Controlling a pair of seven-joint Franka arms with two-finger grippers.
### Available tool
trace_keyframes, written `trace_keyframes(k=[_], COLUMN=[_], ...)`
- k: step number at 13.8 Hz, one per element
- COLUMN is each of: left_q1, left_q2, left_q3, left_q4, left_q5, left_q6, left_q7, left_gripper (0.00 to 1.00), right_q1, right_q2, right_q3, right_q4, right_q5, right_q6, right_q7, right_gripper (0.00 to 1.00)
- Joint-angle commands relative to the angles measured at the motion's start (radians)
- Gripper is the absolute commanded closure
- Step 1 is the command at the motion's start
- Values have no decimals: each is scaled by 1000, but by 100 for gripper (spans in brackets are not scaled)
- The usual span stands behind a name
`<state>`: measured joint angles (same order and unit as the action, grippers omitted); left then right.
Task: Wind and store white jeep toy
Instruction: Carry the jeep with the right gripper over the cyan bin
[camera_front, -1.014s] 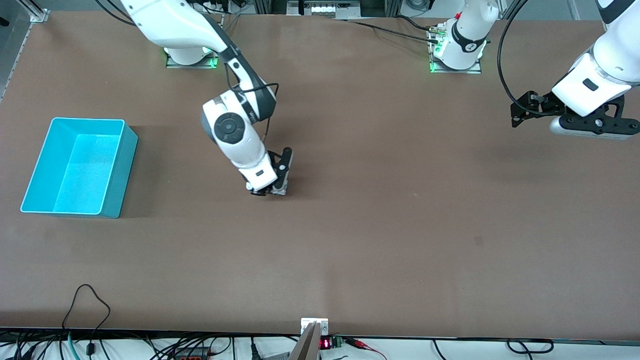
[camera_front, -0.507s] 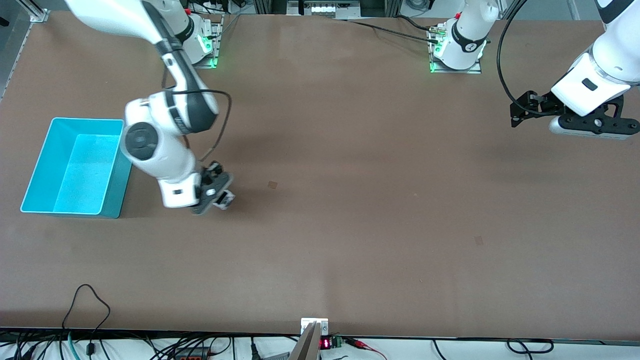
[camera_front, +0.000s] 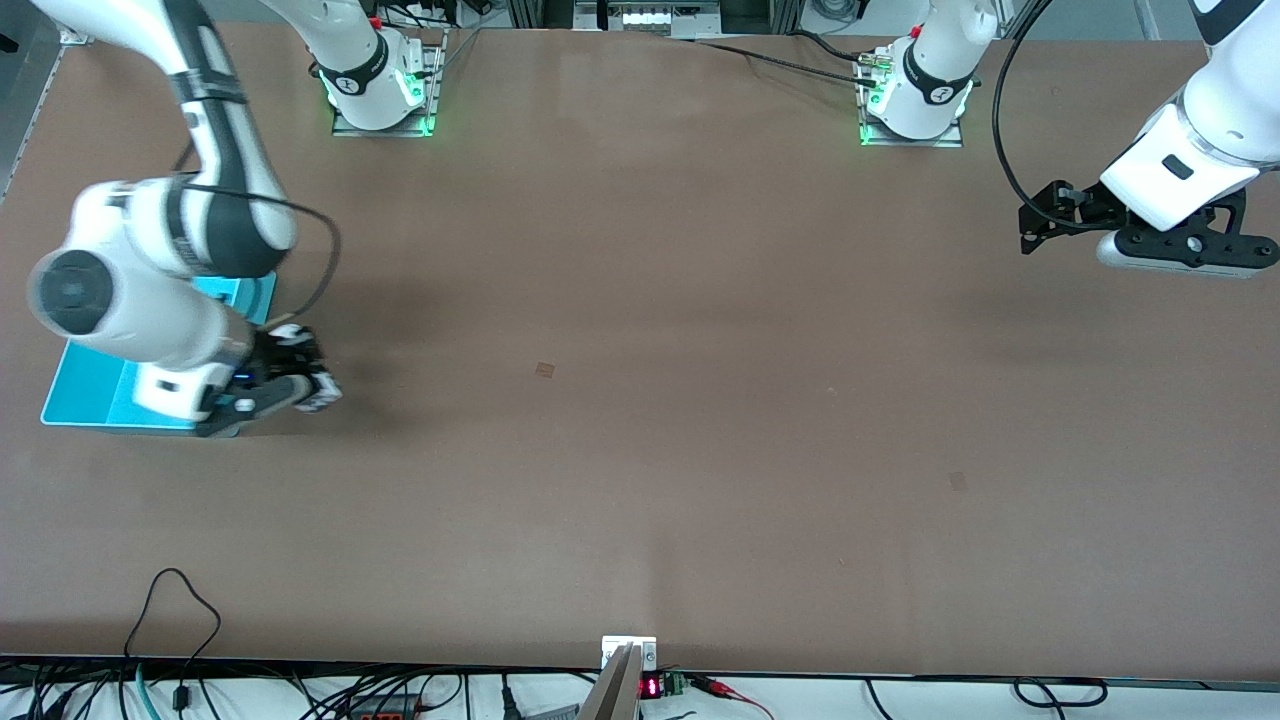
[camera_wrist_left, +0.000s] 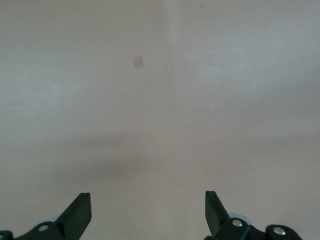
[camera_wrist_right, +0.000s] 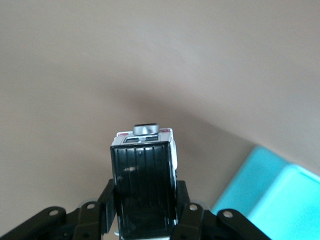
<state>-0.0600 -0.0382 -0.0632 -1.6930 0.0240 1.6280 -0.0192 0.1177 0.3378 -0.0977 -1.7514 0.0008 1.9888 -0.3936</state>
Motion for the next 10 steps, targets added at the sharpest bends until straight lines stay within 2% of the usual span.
trace_keyframes(k=[1,3,8,10], left_q1=[-3,-3,-1,2], left_q2=[8,5,4,4], left_q3=[-10,-15,-21,-20], left_q4=[27,26,26,26], left_q5=[7,7,7,7], left_q6=[-27,-34,-43,-43], left_q7=[-8,-10,-10,-8], left_gripper=[0,0,0,0], right_q1=[0,-1,-3,-3], right_q2=[-42,-42,-49,-60], right_q3=[-100,-183,-298,-345], right_q4=[-56,-95,-164,-232], right_q5=[-2,-4,-45,-54], right_q6=[-13,2,68,158], right_q7=[32,22,18,18], right_gripper=[100,100,100,100])
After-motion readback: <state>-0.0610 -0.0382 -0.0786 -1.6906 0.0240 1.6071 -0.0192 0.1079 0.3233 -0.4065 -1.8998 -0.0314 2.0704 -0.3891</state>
